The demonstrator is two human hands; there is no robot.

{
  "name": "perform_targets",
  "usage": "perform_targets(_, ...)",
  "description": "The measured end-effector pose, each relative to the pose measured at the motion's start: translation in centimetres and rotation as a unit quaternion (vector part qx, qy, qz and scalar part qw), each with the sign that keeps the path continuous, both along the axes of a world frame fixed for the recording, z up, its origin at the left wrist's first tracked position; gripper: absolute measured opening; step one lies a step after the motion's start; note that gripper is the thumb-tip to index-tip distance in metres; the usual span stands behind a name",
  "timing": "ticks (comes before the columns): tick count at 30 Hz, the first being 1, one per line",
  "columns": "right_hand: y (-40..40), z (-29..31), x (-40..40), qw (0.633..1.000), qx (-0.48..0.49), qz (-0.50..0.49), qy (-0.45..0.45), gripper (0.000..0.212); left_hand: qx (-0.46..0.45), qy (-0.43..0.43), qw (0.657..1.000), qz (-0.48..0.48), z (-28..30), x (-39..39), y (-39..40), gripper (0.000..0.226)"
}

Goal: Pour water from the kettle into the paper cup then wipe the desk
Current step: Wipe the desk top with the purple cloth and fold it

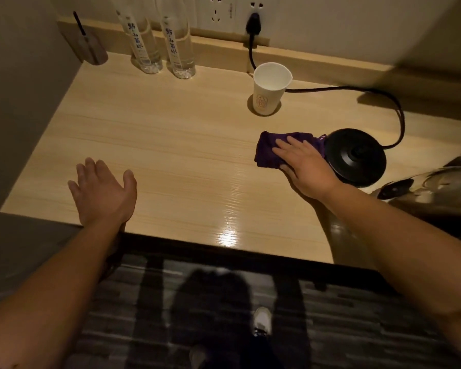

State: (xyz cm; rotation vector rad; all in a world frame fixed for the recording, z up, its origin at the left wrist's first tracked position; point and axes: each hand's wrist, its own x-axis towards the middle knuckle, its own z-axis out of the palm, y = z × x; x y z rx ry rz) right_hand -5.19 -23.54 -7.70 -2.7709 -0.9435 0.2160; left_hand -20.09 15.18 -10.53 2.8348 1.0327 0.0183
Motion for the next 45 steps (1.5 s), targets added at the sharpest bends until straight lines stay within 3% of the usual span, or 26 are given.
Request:
perform_targets(11, -6.8, -0.3, -16.3, 0.997, 0.052, -0.020, 0.047, 0.046, -0.013, 0.011, 1.000, -0.025, 0.2, -0.5, 0.1, 0.081)
perform_targets(17, -8.3, 0.7, -22.0, 0.988, 0.079, -0.076, 0.104, 0.044, -0.053, 0.079, 0.993, -0.062, 1.7, -0.9, 1.6, 0.080)
perform_targets(19, -8.1, 2.1, -23.0, 0.970, 0.120, -0.118, 0.176, 0.041, -0.068, 0.090, 0.990, -0.085, 2.7, -1.8, 1.6, 0.076)
perform_targets(22, -7.1, 4.7, -24.6, 0.894, 0.209, -0.184, 0.351, 0.029, -0.099, 0.076, 0.982, -0.145, 3.9, -4.3, -1.0, 0.070)
perform_targets(25, -5.1, 7.1, -25.8, 0.846, 0.242, -0.197, 0.433, 0.024, -0.185, 0.062, 0.957, -0.215, 6.3, -7.9, -5.4, 0.067)
perform_targets(30, -0.3, 12.1, -25.2, 0.866, 0.187, -0.107, 0.451, 0.028, -0.328, 0.048, 0.883, -0.331, 12.8, -12.3, -10.3, 0.069)
perform_targets(36, 5.3, 17.4, -23.4, 0.940, 0.118, 0.010, 0.319, 0.028, -0.396, 0.082, 0.815, -0.416, 18.3, -12.7, -10.5, 0.084)
perform_targets(40, 8.4, 19.1, -21.3, 0.968, 0.080, 0.068, 0.229, 0.022, -0.326, 0.076, 0.819, -0.466, 20.0, -10.7, -8.4, 0.063)
perform_targets(45, 11.4, 19.2, -17.6, 0.973, 0.056, 0.103, 0.200, 0.032, -0.223, 0.084, 0.817, -0.525, 21.6, -7.7, -4.4, 0.027)
